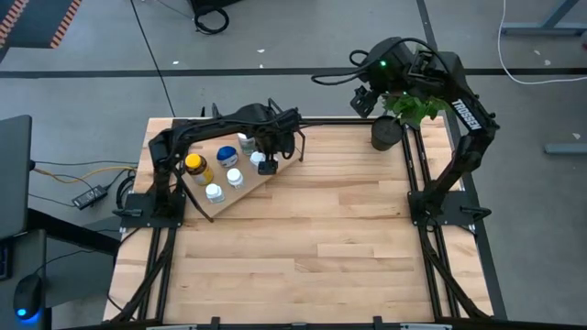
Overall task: Pick and place medicine bottles onto shelf by color
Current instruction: Adjust the orange pill bottle on the shelf
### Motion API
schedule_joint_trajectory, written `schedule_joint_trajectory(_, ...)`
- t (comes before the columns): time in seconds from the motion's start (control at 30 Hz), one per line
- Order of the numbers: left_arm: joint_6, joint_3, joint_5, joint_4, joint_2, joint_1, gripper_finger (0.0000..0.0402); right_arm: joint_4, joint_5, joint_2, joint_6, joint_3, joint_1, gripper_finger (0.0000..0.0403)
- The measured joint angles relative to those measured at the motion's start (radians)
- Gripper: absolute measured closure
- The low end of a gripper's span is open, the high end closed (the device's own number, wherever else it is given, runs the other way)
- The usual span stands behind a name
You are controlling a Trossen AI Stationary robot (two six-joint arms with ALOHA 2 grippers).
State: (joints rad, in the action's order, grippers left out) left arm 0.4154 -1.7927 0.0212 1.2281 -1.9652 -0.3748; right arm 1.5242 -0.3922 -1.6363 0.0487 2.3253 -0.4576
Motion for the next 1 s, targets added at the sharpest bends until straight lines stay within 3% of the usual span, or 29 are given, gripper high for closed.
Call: schedule_joint_trajectory(1.0, -0.007, 0.000, 0.006, -0.005, -0.100, 0.004, 0.0054, 0.000, -0.011, 0.000, -0.037, 0.000, -0.031, 0.0146)
